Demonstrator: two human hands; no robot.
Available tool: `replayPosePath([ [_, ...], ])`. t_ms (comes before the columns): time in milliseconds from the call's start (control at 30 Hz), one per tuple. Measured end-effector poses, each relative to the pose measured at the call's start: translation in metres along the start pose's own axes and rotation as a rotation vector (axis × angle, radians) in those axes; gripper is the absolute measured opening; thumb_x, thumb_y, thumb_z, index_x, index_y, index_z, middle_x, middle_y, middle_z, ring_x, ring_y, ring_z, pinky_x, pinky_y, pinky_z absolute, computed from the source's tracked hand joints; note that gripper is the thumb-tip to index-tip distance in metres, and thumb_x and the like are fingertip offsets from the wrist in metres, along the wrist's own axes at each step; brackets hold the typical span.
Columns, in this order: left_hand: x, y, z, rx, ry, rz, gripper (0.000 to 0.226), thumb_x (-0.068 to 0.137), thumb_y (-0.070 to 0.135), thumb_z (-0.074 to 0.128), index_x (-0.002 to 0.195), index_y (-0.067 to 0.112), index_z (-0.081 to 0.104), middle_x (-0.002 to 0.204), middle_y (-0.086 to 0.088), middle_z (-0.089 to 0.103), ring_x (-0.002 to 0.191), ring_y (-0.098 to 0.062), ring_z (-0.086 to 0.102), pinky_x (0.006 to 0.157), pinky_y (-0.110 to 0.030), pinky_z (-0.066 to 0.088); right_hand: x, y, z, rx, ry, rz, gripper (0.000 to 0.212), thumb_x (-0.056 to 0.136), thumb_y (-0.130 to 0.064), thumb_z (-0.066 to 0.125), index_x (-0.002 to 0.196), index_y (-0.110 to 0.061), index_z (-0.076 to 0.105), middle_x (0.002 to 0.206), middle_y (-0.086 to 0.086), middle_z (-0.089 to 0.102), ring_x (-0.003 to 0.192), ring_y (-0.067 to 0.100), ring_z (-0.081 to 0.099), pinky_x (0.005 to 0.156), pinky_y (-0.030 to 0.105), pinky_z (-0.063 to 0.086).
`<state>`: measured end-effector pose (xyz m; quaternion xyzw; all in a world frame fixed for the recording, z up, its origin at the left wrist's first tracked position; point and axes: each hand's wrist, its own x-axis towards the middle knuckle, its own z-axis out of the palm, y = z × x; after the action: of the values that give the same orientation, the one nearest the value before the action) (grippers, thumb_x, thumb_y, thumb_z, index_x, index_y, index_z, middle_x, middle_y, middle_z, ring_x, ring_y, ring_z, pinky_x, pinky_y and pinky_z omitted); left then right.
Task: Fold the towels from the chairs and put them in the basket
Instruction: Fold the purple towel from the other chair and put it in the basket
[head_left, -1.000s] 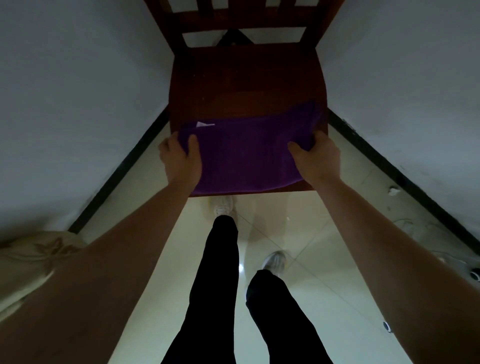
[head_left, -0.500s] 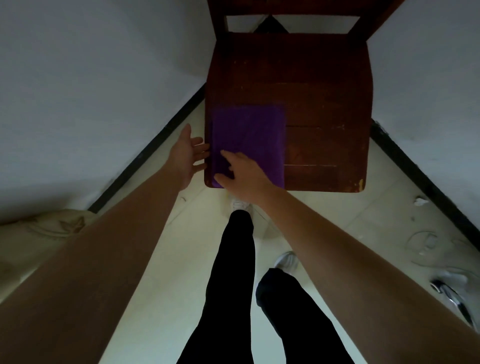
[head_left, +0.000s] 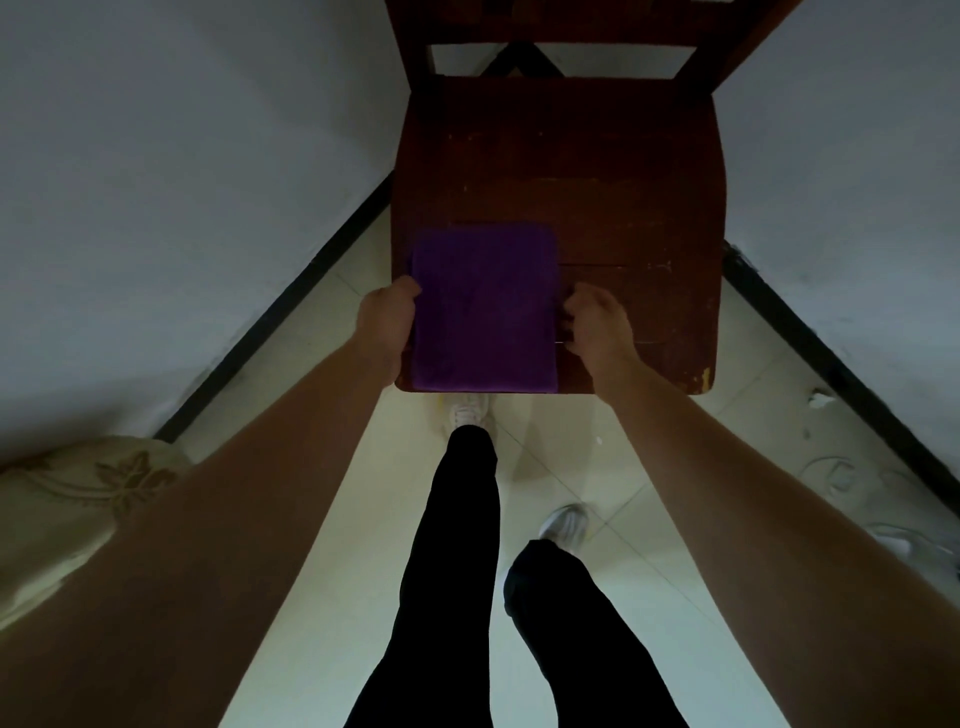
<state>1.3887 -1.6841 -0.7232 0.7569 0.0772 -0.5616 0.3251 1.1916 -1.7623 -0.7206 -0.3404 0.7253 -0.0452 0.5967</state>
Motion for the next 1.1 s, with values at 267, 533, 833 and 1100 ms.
replayPosePath([
  [267,-0.001,0.004,-0.001,-0.066,-0.16,-0.096,0.048,0.074,0.015,0.068,0.122,0.011,0.063,0.12,-0.011,0.067,0.106,-0.028,0.066,0.08,-0.038,0.058,0.012,-0.001,0.005,0.141,-0.201,0.075,0.028,0.077,-0.025,0.068,0.105,-0.02,0.069,0.104,-0.001,0.07,0.098,0.02,0.067,0.086,0.041,0.057],
  [533,-0.073,0.046,-0.004,-0.114,-0.257,0.018,0.025,0.091,0.012,0.057,0.113,0.02,0.065,0.104,-0.002,0.069,0.091,-0.016,0.067,0.078,-0.033,0.056,-0.035,-0.033,-0.023,0.232,-0.258,0.05,0.027,0.083,-0.023,0.061,0.109,-0.018,0.065,0.108,0.002,0.067,0.097,0.021,0.066,0.078,0.038,0.057],
  [833,-0.221,0.148,0.02,-0.051,-0.469,0.231,0.032,0.099,0.018,0.052,0.13,0.014,0.06,0.124,-0.005,0.068,0.11,-0.019,0.067,0.087,-0.033,0.055,-0.162,-0.142,-0.122,0.367,-0.181,-0.147,0.023,0.089,-0.024,0.05,0.106,-0.021,0.065,0.108,0.003,0.072,0.097,0.022,0.068,0.09,0.042,0.053],
  [1100,-0.371,0.251,0.105,0.129,-0.666,0.597,0.031,0.1,0.018,0.054,0.131,0.014,0.056,0.119,-0.001,0.07,0.105,-0.016,0.069,0.086,-0.037,0.057,-0.302,-0.218,-0.269,0.461,0.058,-0.437,0.023,0.092,-0.021,0.046,0.108,-0.017,0.061,0.109,0.005,0.065,0.103,0.024,0.063,0.094,0.046,0.052],
])
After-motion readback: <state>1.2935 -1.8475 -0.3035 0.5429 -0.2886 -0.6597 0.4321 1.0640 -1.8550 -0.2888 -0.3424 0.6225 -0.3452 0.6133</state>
